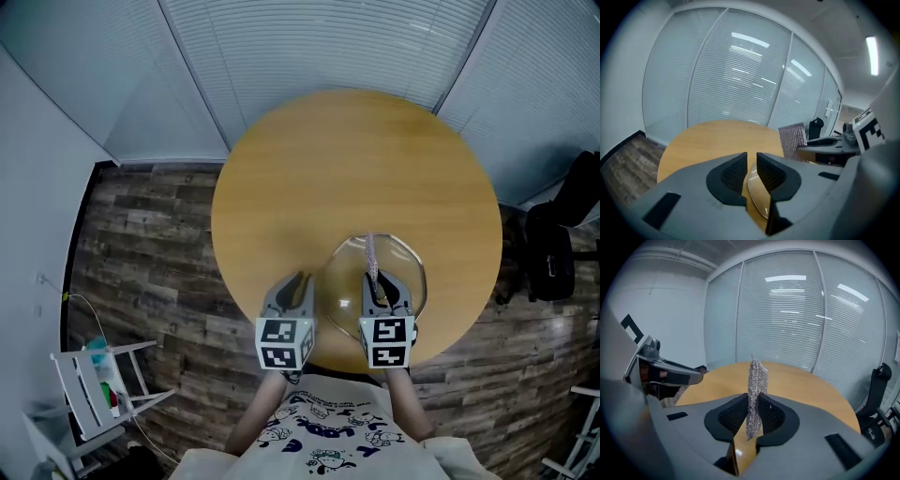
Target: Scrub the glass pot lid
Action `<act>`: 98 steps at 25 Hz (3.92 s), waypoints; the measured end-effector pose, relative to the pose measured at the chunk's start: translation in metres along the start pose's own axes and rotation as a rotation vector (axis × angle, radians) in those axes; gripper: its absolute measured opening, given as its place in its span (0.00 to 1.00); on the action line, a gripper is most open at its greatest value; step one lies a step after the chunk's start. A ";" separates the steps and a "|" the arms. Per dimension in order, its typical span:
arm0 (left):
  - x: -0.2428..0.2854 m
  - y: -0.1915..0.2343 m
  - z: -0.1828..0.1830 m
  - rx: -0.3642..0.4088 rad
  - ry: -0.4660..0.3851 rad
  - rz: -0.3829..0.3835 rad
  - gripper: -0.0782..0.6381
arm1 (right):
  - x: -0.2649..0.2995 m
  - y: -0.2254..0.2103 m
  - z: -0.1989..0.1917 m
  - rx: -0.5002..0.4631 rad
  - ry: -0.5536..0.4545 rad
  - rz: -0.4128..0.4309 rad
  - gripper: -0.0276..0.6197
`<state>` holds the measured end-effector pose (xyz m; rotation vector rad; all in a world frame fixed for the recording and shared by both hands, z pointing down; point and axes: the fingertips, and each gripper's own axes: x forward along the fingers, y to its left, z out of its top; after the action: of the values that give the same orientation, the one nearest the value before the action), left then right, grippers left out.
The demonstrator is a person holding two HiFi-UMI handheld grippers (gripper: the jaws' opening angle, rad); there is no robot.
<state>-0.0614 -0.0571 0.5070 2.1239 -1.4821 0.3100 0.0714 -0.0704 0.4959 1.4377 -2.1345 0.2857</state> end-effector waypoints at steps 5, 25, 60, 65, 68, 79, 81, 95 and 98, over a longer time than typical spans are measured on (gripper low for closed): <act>0.020 0.008 -0.019 -0.020 0.079 -0.043 0.18 | 0.020 0.006 -0.015 -0.029 0.076 0.013 0.15; 0.051 -0.006 -0.095 -0.107 0.318 -0.112 0.18 | 0.045 0.010 -0.059 -0.277 0.251 0.042 0.16; 0.090 0.006 -0.143 -0.135 0.503 -0.037 0.24 | 0.079 0.040 -0.107 -0.425 0.469 0.320 0.16; 0.091 0.009 -0.145 -0.148 0.514 -0.031 0.24 | 0.079 0.044 -0.108 -0.449 0.489 0.342 0.16; 0.092 0.009 -0.146 -0.157 0.518 -0.040 0.24 | 0.081 0.045 -0.111 -0.478 0.507 0.357 0.16; 0.093 0.004 -0.141 -0.185 0.543 -0.073 0.20 | 0.086 0.048 -0.112 -0.519 0.588 0.455 0.16; 0.092 0.005 -0.141 -0.167 0.559 -0.062 0.20 | 0.086 0.048 -0.112 -0.518 0.592 0.469 0.16; 0.094 0.004 -0.143 -0.207 0.548 -0.071 0.20 | 0.094 0.049 -0.111 -0.484 0.624 0.508 0.16; 0.093 0.005 -0.143 -0.218 0.545 -0.069 0.20 | 0.098 0.049 -0.108 -0.485 0.625 0.506 0.16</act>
<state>-0.0158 -0.0556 0.6711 1.7294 -1.0680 0.6144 0.0338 -0.0779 0.6454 0.4385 -1.8233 0.3192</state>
